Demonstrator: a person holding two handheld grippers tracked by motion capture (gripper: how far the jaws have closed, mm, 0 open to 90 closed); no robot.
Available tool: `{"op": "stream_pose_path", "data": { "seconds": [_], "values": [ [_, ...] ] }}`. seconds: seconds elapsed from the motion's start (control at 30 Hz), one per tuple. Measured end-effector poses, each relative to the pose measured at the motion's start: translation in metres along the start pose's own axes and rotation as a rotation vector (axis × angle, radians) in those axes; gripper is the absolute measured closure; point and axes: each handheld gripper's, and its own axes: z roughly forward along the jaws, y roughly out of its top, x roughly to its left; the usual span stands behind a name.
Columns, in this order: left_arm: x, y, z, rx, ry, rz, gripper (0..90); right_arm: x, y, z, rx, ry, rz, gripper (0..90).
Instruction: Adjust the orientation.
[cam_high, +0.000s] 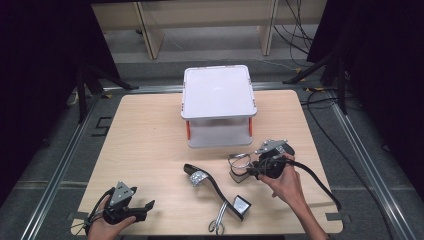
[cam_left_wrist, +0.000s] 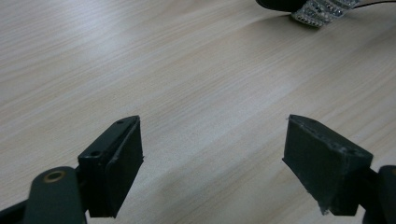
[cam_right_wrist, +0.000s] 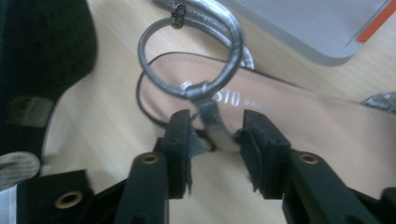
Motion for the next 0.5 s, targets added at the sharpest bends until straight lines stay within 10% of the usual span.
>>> {"op": "stream_pose_path", "data": {
  "seconds": [0.13, 0.37, 0.5],
  "values": [
    [0.000, 0.000, 0.000, -0.008, -0.003, -0.011, 19.3, -0.001, 0.004, -0.001, 0.016, -0.054, -0.042, 80.7],
    [0.000, 0.000, -0.001, -0.013, -0.004, -0.007, 19.3, -0.002, -0.012, -0.023, 0.086, -0.107, -0.114, 81.7],
    [-0.001, 0.001, -0.002, -0.019, -0.008, -0.006, 19.3, -0.017, -0.031, -0.038, 0.088, -0.091, -0.052, 81.5]
  ]
}}
